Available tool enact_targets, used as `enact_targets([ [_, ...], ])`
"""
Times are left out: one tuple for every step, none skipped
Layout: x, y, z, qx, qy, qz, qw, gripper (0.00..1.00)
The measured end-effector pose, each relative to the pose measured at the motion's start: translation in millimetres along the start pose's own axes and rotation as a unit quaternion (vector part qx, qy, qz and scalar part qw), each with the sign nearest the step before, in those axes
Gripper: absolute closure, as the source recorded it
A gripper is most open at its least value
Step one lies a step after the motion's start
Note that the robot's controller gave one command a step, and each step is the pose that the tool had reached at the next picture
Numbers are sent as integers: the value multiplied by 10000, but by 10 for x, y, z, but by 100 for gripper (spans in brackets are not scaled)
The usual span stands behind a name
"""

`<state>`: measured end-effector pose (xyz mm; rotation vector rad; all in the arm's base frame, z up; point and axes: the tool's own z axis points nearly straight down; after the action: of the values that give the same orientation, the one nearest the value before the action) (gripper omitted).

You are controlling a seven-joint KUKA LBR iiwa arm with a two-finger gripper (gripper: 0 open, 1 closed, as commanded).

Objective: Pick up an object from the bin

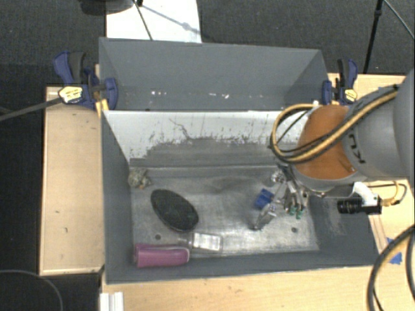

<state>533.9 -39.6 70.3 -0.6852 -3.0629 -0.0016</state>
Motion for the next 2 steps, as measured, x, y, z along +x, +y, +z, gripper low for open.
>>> enact_targets([
  [-3, 2, -10, 3, -8, -34, 10000, 0],
  [-9, 7, -24, -2, -18, -45, 10000, 100],
])
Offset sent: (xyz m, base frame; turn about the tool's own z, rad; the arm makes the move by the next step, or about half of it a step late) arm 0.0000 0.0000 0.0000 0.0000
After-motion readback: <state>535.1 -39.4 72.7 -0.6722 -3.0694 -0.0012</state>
